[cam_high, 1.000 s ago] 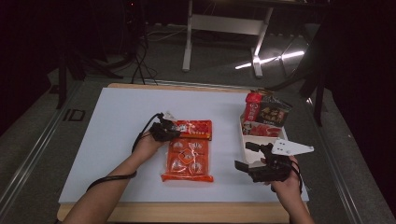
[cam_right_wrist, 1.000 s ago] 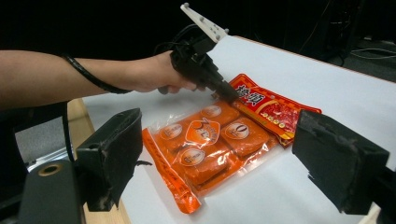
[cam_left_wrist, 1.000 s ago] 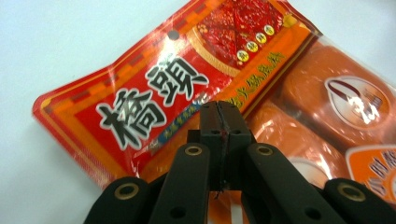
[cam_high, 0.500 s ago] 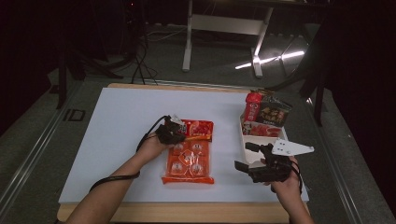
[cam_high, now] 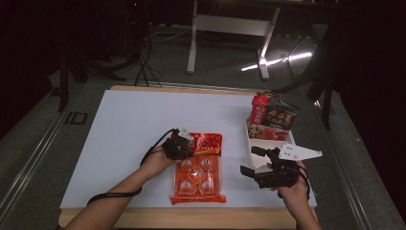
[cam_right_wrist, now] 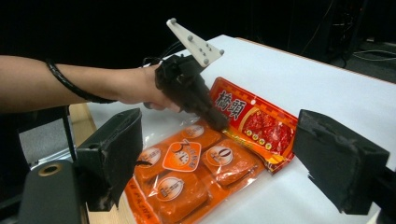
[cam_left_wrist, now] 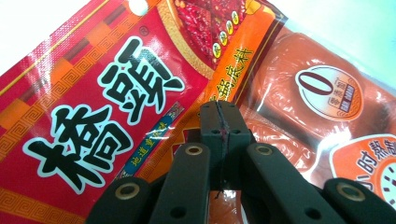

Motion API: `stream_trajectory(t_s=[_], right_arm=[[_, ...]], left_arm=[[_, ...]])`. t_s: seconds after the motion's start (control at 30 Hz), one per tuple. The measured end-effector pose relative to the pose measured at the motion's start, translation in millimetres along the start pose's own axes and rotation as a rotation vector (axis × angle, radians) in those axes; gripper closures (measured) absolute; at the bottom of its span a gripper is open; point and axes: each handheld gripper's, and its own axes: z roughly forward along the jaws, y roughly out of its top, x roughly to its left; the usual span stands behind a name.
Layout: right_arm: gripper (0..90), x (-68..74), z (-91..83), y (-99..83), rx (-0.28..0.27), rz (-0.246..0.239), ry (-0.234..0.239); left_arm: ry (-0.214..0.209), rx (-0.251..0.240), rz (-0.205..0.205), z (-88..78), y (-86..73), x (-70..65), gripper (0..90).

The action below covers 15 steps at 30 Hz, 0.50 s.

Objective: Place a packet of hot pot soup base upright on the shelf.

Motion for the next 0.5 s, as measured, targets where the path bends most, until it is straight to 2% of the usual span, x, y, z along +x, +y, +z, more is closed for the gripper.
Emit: stream_trajectory(t_s=[0.1,0.2,0.23,0.27,0.3,0.33,0.37,0.4,0.47,0.5], right_arm=[[16.0,0.0,0.6,0.2,0.003,-0.001,-0.002],[16.0,0.7,0.3,0.7,-0.003,-0.001,0.0],[16.0,0.7,0.3,0.7,-0.003,-0.001,0.0],[16.0,1.0,0.2,0.7,-0.002,-0.003,0.0],[16.0,1.4,0.4,0.7,-0.001,-0.005,0.0],[16.0,1.4,0.7,0.7,0.001,-0.004,0.001],[16.0,1.6,1.0,0.7,0.003,-0.006,0.001],[16.0,2.0,1.2,0.8,0.004,-0.008,-0.001],[16.0,2.5,1.6,1.2,0.006,-0.01,-0.002],[16.0,2.8,1.6,1.3,0.006,-0.013,-0.005]], left_arm=[[-0.027,-0.059,0.003,-2.0,-3.2,2.2,90.0],[-0.02,-0.121,-0.012,-7.2,-5.1,5.5,88.5],[-0.02,-0.121,-0.012,-7.2,-5.1,5.5,85.5],[-0.021,-0.167,-0.029,-13.9,-5.7,9.1,85.5],[-0.005,-0.181,-0.043,-17.6,-5.7,10.4,79.6],[0.001,-0.184,-0.065,-21.1,-5.2,12.0,77.5],[0.001,-0.181,-0.088,-25.0,-4.7,13.9,77.1],[-0.004,-0.186,-0.108,-29.1,-4.6,15.6,72.5],[-0.004,-0.188,-0.148,-36.4,-4.3,19.2,60.1],[0.001,-0.205,-0.151,-40.4,-4.9,20.4,52.4]])
